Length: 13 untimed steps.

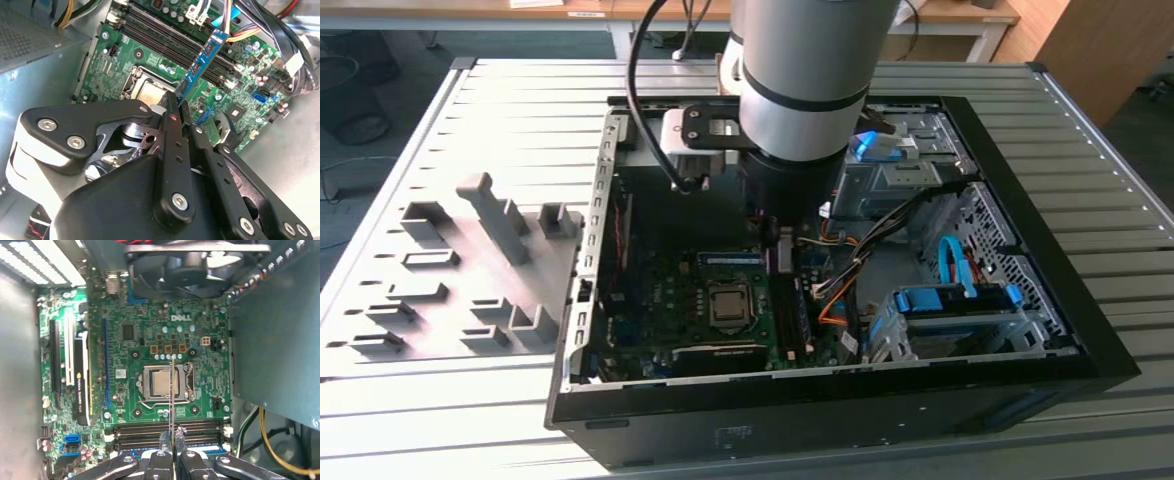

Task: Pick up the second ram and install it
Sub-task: 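Insert the second ram into the second slot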

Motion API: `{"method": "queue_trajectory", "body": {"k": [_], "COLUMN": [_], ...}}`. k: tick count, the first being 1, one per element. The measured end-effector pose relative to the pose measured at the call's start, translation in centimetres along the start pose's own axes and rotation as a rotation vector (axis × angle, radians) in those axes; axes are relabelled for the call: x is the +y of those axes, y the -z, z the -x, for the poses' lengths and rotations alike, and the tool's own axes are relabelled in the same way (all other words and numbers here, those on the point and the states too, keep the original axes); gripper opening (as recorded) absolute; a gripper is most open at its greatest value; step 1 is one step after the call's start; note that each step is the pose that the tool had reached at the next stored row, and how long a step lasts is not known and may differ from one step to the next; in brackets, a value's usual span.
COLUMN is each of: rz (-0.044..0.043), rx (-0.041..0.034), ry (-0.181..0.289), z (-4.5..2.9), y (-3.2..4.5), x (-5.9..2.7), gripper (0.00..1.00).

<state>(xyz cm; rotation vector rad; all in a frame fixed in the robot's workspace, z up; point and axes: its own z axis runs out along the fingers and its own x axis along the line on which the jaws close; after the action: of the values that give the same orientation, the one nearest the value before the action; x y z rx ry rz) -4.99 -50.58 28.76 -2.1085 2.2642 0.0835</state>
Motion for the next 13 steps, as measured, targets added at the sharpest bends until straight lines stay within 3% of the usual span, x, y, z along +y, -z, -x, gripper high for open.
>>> {"method": "queue_trajectory", "body": {"k": [13], "rz": [-0.0143], "rx": [-0.0001], "ry": [-0.2], "z": [-0.01], "y": [-0.14], "x": [0.0], "gripper": [0.14]}}
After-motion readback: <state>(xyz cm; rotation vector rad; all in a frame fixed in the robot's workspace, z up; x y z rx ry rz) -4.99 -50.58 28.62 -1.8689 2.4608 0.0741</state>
